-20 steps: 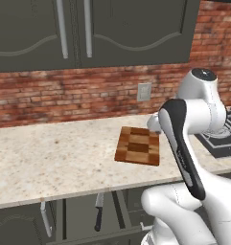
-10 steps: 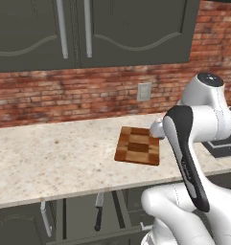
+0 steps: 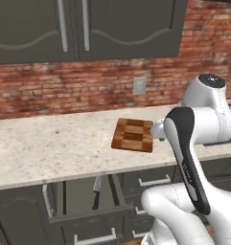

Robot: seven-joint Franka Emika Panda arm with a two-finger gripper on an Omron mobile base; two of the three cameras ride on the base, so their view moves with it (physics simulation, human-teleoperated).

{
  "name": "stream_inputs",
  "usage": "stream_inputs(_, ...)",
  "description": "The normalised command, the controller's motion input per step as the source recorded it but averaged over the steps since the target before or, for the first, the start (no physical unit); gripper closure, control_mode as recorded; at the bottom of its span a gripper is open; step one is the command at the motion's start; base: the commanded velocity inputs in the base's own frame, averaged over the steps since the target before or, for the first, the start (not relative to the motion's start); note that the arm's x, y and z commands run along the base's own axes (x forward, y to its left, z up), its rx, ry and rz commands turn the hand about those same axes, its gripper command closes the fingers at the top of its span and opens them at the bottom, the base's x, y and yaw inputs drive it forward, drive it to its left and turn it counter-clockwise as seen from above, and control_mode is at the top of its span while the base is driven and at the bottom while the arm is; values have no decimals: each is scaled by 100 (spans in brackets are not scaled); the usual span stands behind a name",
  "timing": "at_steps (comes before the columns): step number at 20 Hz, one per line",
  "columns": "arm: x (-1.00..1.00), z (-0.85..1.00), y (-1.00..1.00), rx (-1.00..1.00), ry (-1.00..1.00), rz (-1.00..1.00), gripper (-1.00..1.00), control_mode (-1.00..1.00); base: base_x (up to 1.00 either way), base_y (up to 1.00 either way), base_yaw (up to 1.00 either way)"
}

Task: Pick up the knife from the drawer and place it on the cutting board. Then place the meat from the plate to the cutting board.

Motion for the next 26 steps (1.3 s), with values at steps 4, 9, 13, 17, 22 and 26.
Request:
stream_inputs(4,0,0,0,0,0,0,-100,100,-55,14,4)
stream_inputs(9,0,0,0,0,0,0,-100,100,-20,-20,30)
stream_inputs(13,0,0,0,0,0,0,-100,100,-4,-38,50)
stream_inputs(17,0,0,0,0,0,0,-100,100,-5,-29,57)
stream_inputs(22,0,0,0,0,0,0,-100,100,-10,-35,67)
stream_inputs(26,0,0,0,0,0,0,-100,100,-5,-39,68)
